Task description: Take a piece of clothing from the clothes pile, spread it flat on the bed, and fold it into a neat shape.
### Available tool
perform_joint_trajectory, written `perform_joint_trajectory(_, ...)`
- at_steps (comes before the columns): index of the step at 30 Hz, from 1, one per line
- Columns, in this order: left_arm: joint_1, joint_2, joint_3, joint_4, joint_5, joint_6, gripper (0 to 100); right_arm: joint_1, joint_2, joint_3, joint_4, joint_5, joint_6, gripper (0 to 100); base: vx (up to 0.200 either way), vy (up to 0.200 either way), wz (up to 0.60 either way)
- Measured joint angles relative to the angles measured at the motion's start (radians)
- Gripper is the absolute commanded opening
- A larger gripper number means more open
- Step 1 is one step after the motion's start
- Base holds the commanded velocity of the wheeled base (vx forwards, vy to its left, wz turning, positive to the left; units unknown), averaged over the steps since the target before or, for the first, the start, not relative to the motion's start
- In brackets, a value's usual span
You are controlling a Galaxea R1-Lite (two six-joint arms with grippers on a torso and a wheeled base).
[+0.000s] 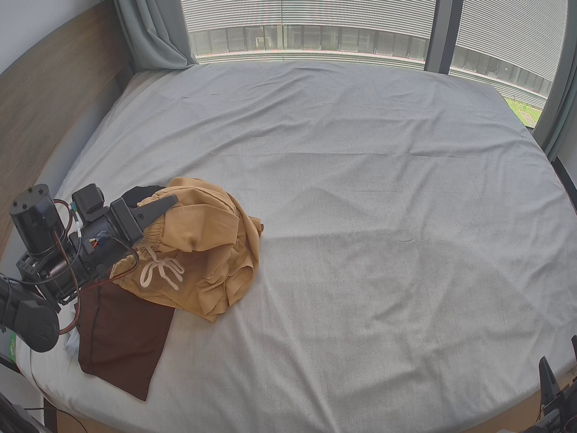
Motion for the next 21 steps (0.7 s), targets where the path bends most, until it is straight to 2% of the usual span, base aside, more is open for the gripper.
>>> perform_joint_trajectory(12, -0.095, -0.056, 0.006, -0.003, 0.085, -0.019, 0, -0.001, 0.000, 0.000, 0.000, 0.000, 0.000, 100, 0.000, 0.000, 0.00)
perform_joint_trajectory(21, -0.229, -0.071, -0.024, -0.026, 0.284, -0.093, 0, 0.000, 0.000, 0.000, 0.000, 0.000, 0.000, 100, 0.000, 0.000, 0.00)
